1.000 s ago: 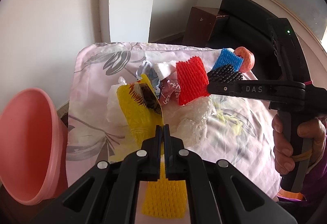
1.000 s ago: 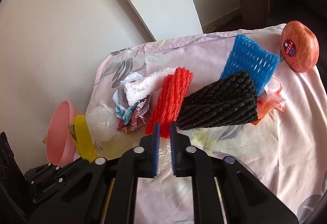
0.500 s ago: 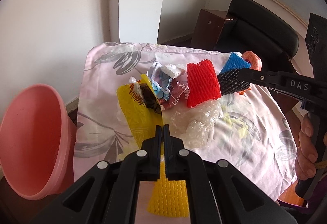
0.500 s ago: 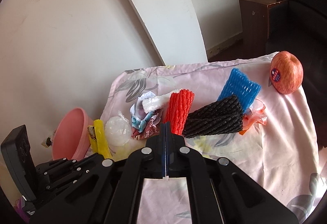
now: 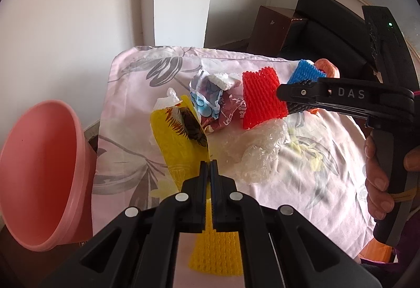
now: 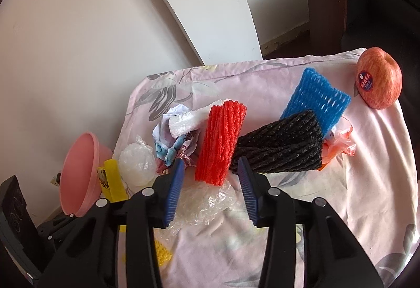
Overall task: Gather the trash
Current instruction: 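Grasp the yellow bag with the left gripper while the right grasps the red foam net, then carry both items over the pink bucket and open both grippers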
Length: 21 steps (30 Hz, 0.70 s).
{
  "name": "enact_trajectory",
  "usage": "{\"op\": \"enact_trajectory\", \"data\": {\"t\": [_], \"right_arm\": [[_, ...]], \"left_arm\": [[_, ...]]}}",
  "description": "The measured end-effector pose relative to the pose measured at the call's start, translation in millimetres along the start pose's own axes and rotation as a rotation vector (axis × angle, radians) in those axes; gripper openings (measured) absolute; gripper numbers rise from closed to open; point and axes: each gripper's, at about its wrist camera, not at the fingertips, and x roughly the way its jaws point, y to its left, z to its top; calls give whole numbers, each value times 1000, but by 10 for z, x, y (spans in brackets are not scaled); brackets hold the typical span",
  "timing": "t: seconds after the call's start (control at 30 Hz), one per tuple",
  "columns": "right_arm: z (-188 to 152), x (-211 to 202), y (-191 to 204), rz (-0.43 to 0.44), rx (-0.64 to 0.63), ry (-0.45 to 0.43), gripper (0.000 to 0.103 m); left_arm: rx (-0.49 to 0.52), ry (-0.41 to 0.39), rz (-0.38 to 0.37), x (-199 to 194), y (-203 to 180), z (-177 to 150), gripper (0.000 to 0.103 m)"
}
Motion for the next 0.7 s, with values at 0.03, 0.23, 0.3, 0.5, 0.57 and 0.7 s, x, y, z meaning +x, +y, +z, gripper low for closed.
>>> {"op": "enact_trajectory", "data": {"t": [0.03,0.23,0.3,0.5,0.57,0.7], "right_arm": [[4,42,16,-13,-8,8,43],[-29,225,76,-58,-39,33,17],[-49,209,76,-55,-40,25,9],[-56,-85,143,-40,-64,-71,8],[-51,-214,192,-39,-79,-107,8],[-20,-417,335,-28,-118,-169,8]], "left_arm": [[-3,1,1,8,6,0,2],[-14,1,-1,18,20,-9,2],[-17,-1,-4,14,29,-10,2],[-32,-21,-11,-25,55,-2,2],[-37,-35,-11,-64,59,7,2],[-44,-76,13,-179,102,38,2]]}}
